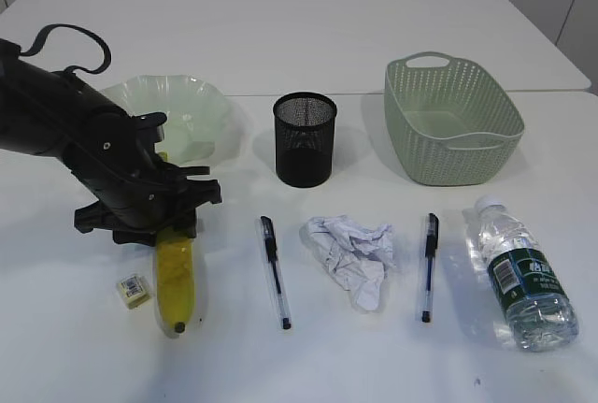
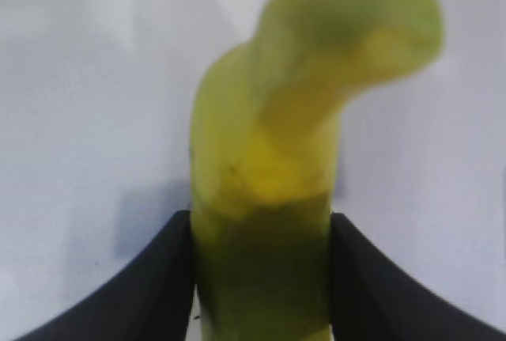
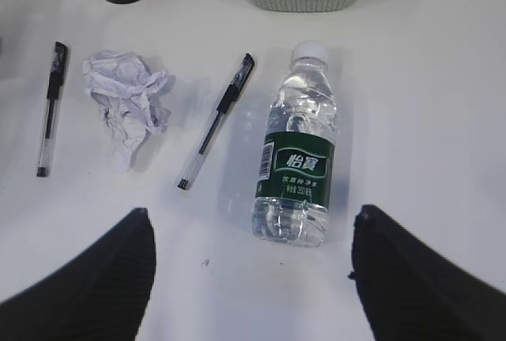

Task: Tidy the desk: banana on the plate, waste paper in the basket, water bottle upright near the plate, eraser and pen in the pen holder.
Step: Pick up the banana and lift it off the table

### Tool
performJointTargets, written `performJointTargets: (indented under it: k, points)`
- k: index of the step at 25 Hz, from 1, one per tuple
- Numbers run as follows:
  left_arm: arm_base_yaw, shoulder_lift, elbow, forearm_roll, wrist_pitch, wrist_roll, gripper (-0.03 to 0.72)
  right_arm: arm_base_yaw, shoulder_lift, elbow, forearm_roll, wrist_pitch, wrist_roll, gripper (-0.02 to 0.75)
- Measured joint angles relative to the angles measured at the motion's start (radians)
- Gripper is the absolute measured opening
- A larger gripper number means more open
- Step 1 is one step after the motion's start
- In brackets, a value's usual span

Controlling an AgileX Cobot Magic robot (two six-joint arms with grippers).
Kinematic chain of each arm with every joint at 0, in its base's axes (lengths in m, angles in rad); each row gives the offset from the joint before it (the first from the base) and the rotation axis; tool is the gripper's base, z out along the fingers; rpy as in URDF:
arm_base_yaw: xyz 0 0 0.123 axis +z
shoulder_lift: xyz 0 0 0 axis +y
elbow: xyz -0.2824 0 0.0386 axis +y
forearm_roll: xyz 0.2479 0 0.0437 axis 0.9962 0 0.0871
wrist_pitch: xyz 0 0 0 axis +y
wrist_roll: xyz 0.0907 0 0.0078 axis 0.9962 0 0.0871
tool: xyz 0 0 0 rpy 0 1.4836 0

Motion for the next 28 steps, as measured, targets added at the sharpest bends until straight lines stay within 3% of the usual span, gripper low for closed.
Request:
performJointTargets:
  k: [22,28]
  points:
    - [-0.023,-0.176,0.000,-0.038,0.010,0.000,0.319,0.000,0.000,0.000,0.000,0.000,0.000,0.575]
    - [-0.015,-0.246,0.000,-0.047,-0.105,-0.011,0.319,0.000,0.000,0.000,0.000,0.000,0.000,0.575]
